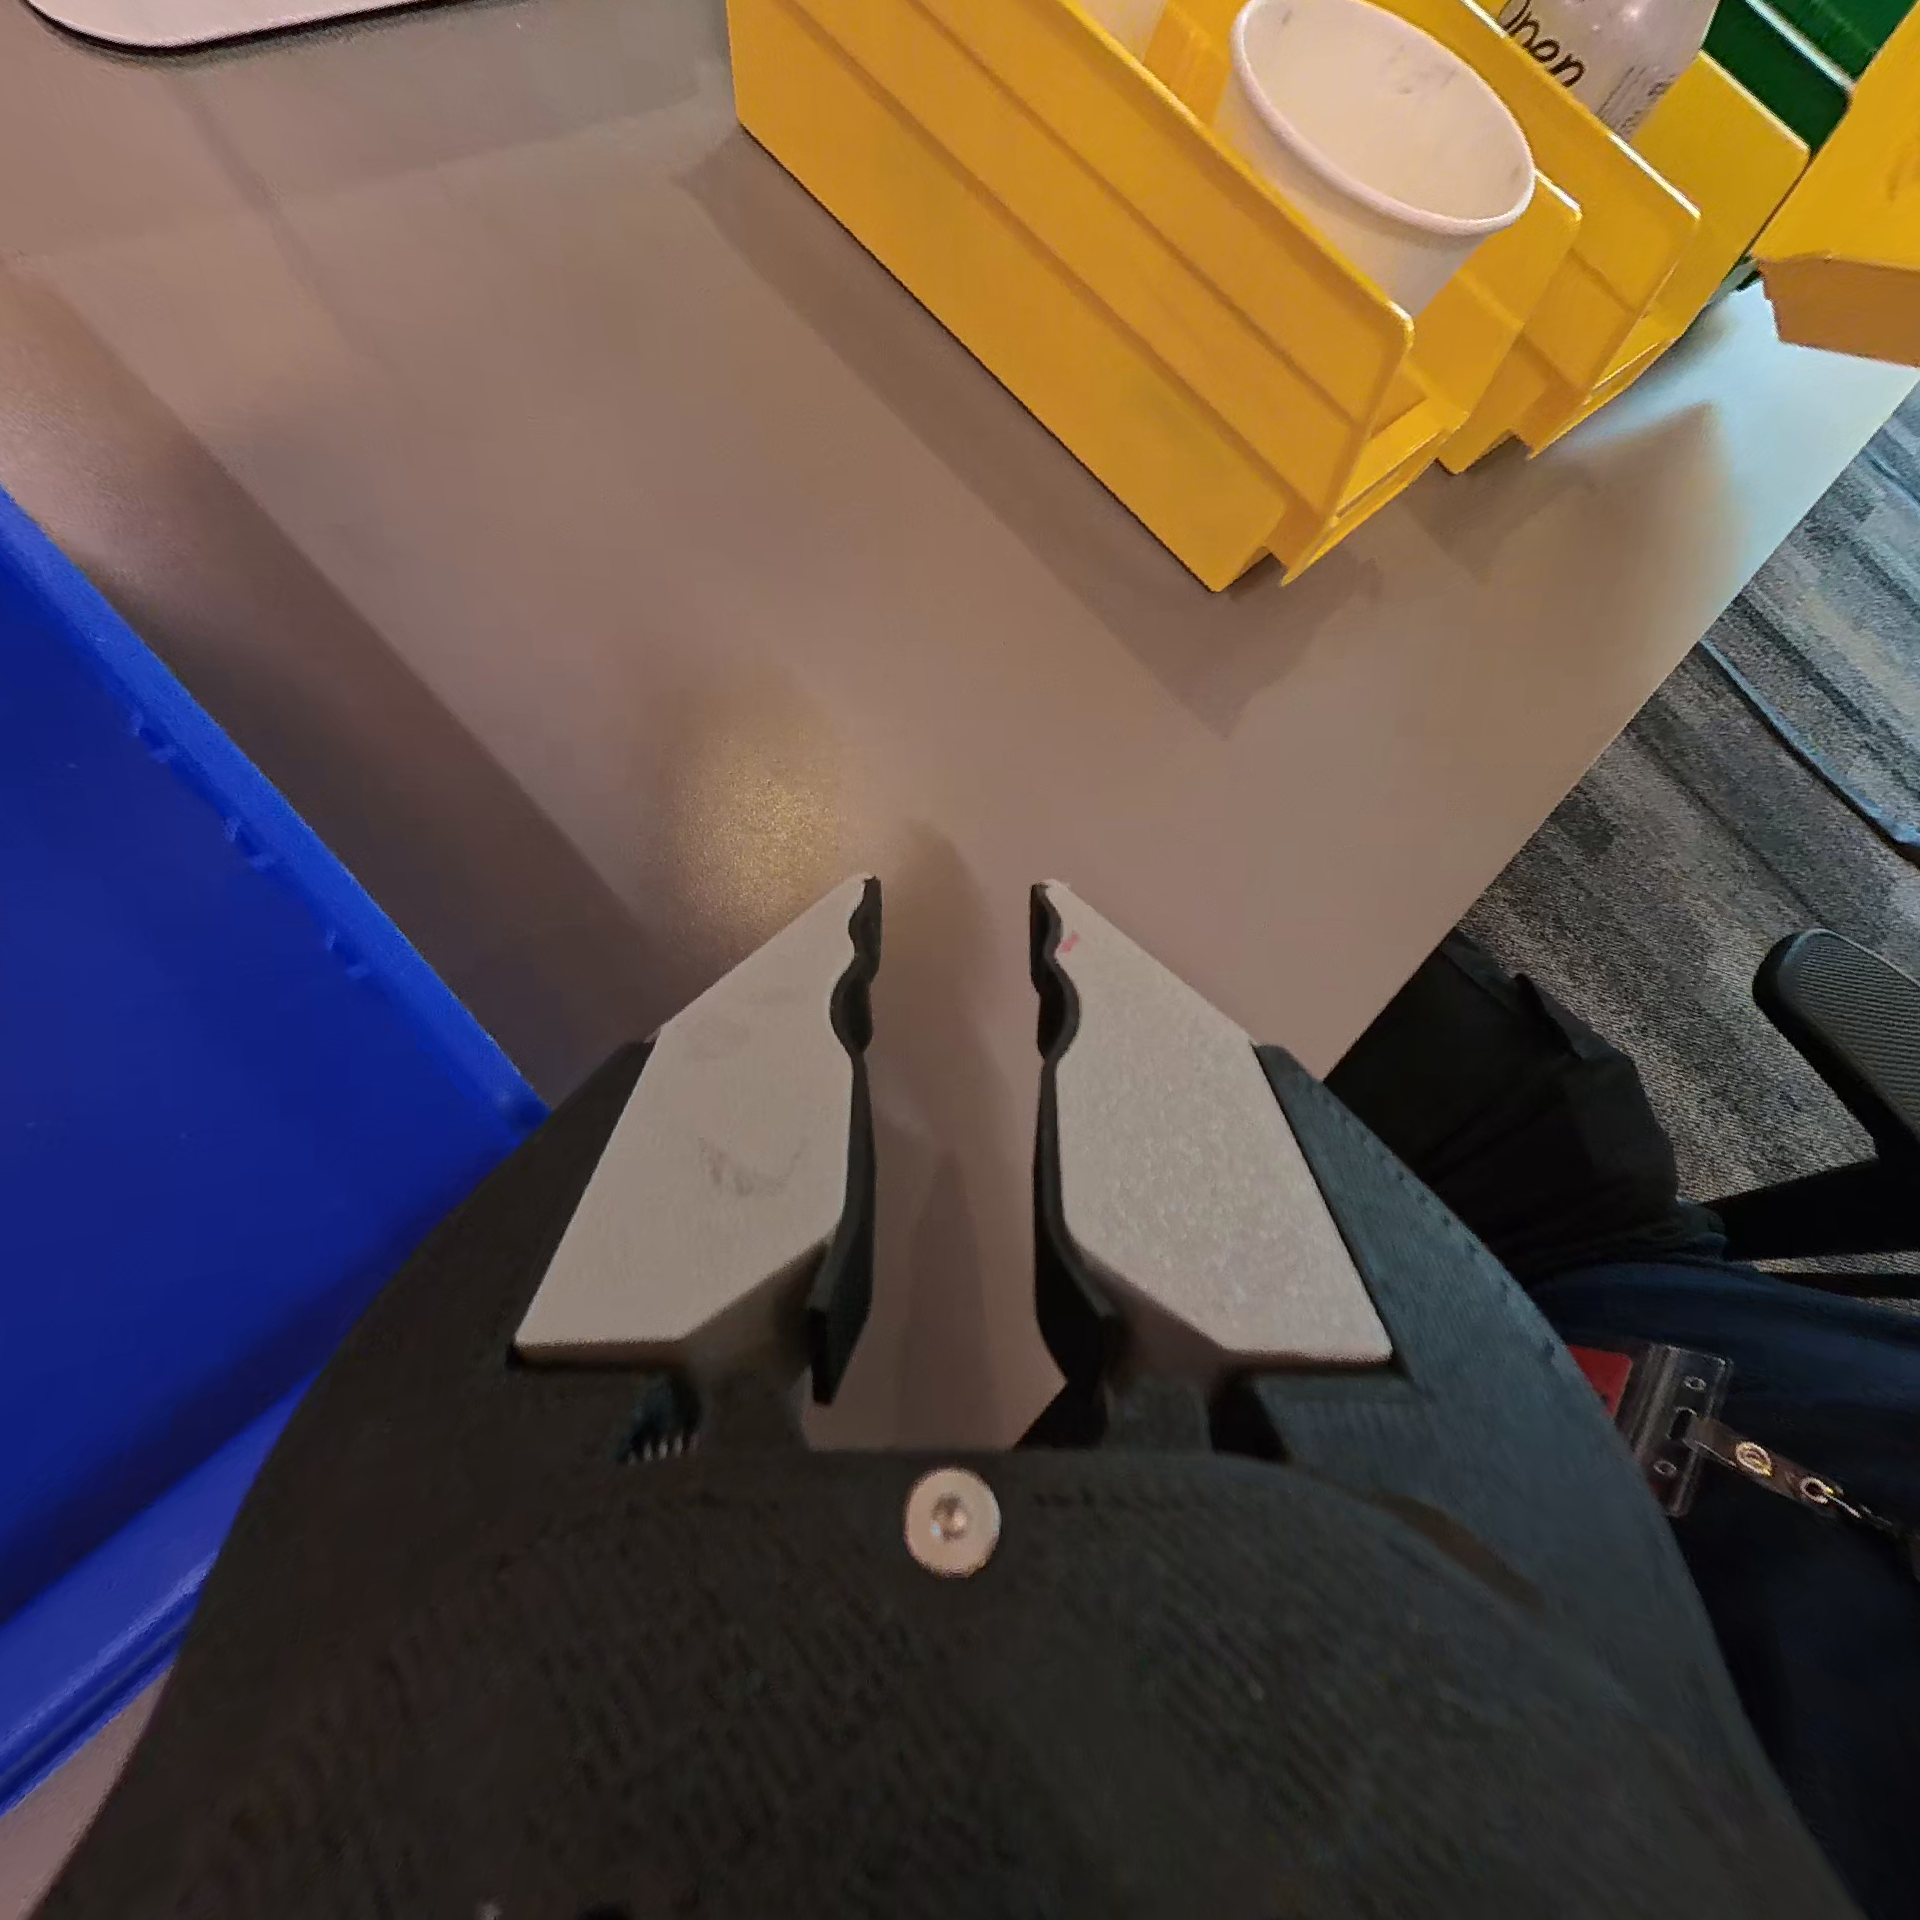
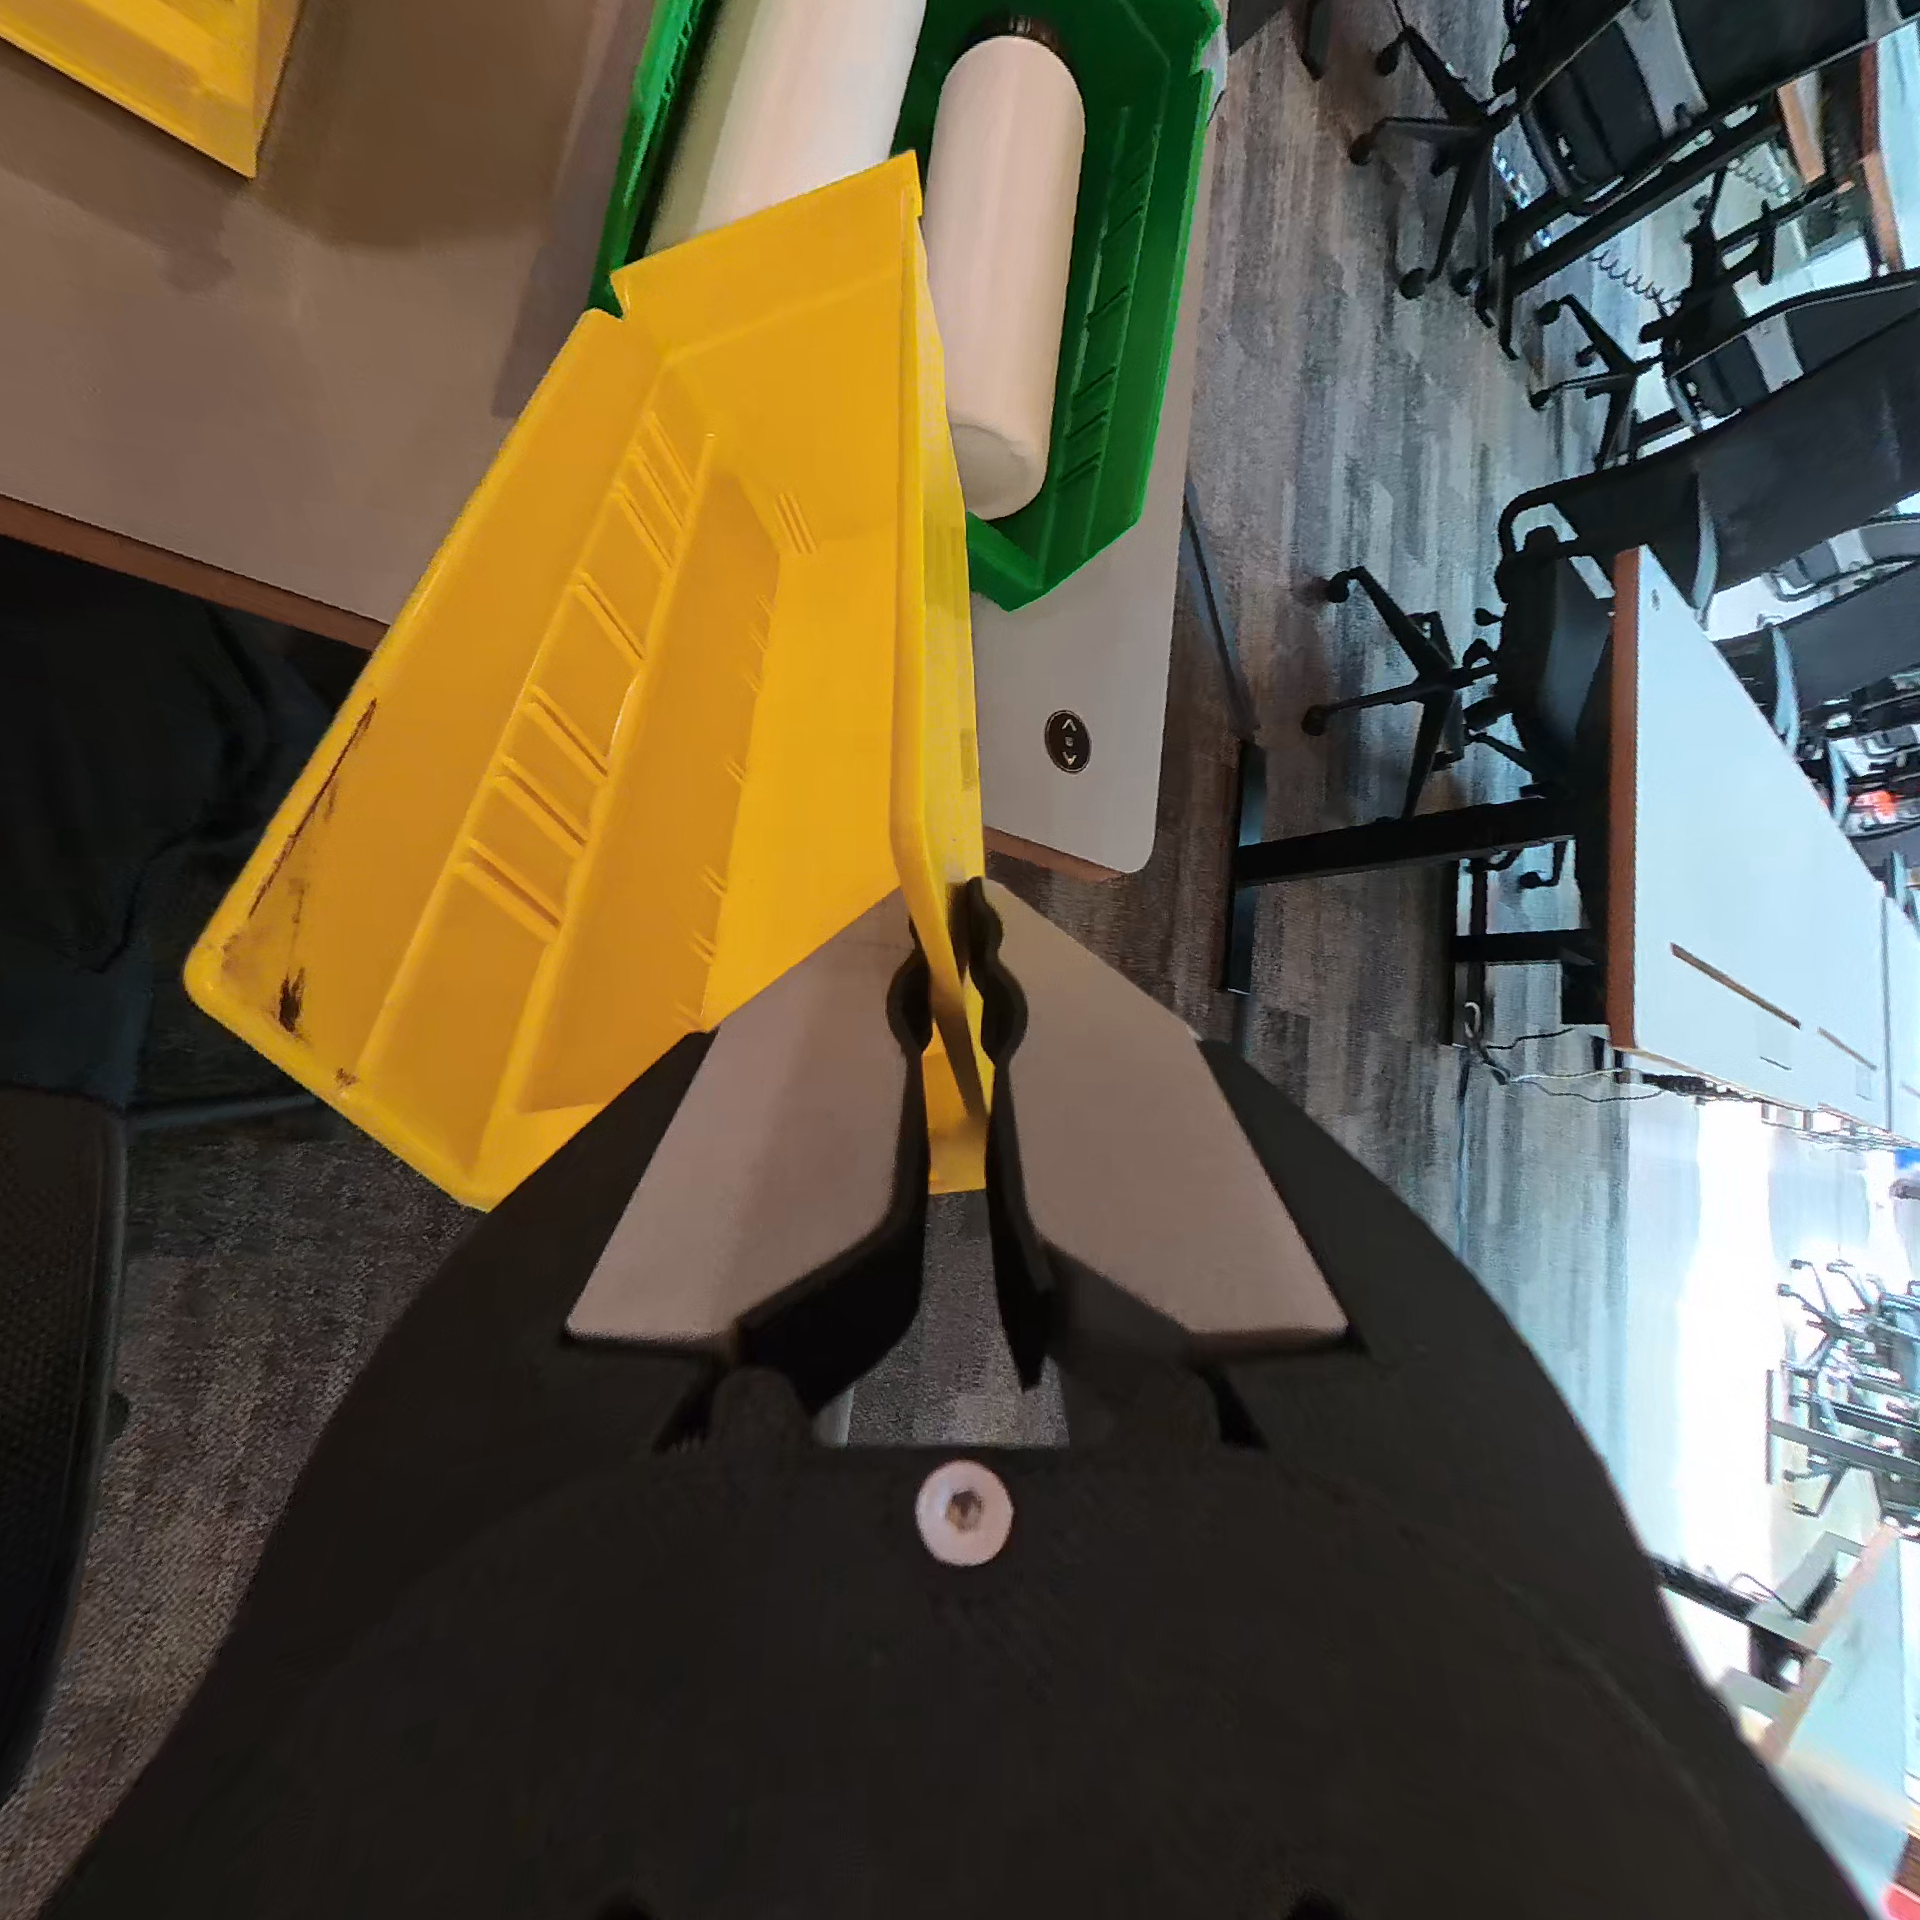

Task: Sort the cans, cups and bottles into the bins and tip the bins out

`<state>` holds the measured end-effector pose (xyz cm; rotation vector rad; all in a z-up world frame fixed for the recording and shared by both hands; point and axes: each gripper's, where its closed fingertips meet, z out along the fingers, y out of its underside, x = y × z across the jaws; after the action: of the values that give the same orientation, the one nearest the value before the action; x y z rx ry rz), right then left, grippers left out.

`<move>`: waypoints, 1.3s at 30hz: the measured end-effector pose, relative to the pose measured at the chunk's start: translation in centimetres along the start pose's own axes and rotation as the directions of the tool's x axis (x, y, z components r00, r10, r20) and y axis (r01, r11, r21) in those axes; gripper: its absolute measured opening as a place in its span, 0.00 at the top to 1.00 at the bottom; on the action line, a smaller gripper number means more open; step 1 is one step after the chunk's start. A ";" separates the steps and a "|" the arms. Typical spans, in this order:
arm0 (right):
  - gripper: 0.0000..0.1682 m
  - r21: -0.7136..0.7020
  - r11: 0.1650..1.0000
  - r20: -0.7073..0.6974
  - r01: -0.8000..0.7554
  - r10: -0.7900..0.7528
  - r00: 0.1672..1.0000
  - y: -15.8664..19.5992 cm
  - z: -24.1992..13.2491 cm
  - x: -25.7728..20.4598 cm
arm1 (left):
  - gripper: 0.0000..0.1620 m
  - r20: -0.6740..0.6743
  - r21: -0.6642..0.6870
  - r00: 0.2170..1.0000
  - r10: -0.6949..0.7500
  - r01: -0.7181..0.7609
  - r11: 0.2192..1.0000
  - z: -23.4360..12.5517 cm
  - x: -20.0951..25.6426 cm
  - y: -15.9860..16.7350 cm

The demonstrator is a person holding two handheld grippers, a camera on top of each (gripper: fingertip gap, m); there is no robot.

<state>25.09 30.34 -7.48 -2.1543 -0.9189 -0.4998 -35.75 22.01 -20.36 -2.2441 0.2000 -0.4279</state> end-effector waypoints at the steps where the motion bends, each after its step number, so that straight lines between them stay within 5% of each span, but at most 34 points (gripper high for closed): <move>1: 0.99 0.002 1.000 0.010 -0.010 0.010 1.000 0.3 0.0 -0.1 | 0.84 0.000 0.000 1.000 -0.001 0.001 1.000 0.0 0.0 0.0; 7: 0.99 0.055 0.983 0.238 -0.174 0.156 0.959 1.9 -0.5 -1.6 | 0.83 0.002 0.010 1.000 -0.010 0.010 1.000 -0.5 -0.3 0.0; 14: 0.99 0.150 0.799 0.753 -0.583 0.290 0.591 -0.1 -2.4 -6.5 | 0.83 0.012 0.034 1.000 -0.024 0.024 0.999 -1.3 -0.8 -0.3; 19: 0.99 0.190 0.715 0.884 -0.673 0.174 0.434 -5.1 -4.1 -13.0 | 0.83 0.009 0.068 1.000 -0.026 0.025 0.997 -2.5 -0.8 -0.7; 26: 0.97 0.219 0.629 0.943 -0.746 0.059 0.327 -15.8 -5.9 -26.8 | 0.79 -0.057 0.125 0.998 0.034 -0.027 0.992 -4.4 1.8 -2.0; 29: 0.97 0.211 0.587 0.950 -0.781 0.065 0.305 -19.4 -5.9 -32.3 | 0.79 -0.060 0.161 0.996 0.060 -0.049 0.986 -5.9 2.5 -2.6; 34: 0.97 0.276 0.599 0.901 -0.752 0.111 0.419 -22.8 -2.3 -39.7 | 0.78 -0.060 0.174 0.995 0.084 -0.072 0.982 -7.2 2.8 -2.6; 39: 0.98 0.347 0.493 0.830 -0.798 0.234 0.506 -25.6 0.2 -40.6 | 0.78 -0.177 0.110 0.973 0.146 -0.128 0.986 -6.2 5.6 -1.5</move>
<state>-21.03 24.15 -19.34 -1.6802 -0.5029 0.9902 -32.81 17.08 -14.14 -2.0797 0.4201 -0.5593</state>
